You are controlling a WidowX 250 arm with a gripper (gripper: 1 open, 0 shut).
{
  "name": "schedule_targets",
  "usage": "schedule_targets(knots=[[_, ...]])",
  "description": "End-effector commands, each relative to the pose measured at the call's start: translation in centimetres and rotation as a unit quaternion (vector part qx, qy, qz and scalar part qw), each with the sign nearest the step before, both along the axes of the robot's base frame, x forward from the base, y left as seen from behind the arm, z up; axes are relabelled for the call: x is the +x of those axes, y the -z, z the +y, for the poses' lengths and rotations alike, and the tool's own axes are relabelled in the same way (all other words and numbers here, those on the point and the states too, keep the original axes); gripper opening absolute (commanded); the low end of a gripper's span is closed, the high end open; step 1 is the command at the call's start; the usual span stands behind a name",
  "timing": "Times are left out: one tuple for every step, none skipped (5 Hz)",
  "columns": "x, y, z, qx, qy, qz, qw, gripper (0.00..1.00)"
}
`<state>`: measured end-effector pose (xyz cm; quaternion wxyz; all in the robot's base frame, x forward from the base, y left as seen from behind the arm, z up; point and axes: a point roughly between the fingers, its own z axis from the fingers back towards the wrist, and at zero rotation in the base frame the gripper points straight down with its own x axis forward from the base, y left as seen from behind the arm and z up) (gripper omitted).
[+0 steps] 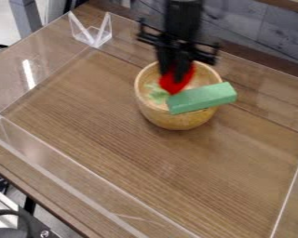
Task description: Move the red fruit to the right
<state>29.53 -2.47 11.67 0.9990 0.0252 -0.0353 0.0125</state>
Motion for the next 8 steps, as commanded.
schedule_targets(knots=[[1.3, -2.8, -3.1, -0.001, 0.013, -0.040, 0.9991, 0.00], [0.6, -0.5, -6.4, -0.003, 0.008, -0.031, 0.9995, 0.00], [-0.1, 2.1, -8.3, -0.009, -0.008, -0.022, 0.9997, 0.00], [-0.6, 3.7, -8.7, -0.020, -0.027, -0.024, 0.9991, 0.00], [-0.5, 4.3, -8.4, -0.025, -0.028, -0.022, 0.9991, 0.00], [-0.3, 4.6, -7.7, -0.028, -0.036, -0.021, 0.9988, 0.00], [-0.1, 4.9, -7.1, -0.030, -0.042, -0.019, 0.9985, 0.00], [0.1, 5.2, -6.7, -0.032, -0.046, -0.017, 0.9983, 0.00]])
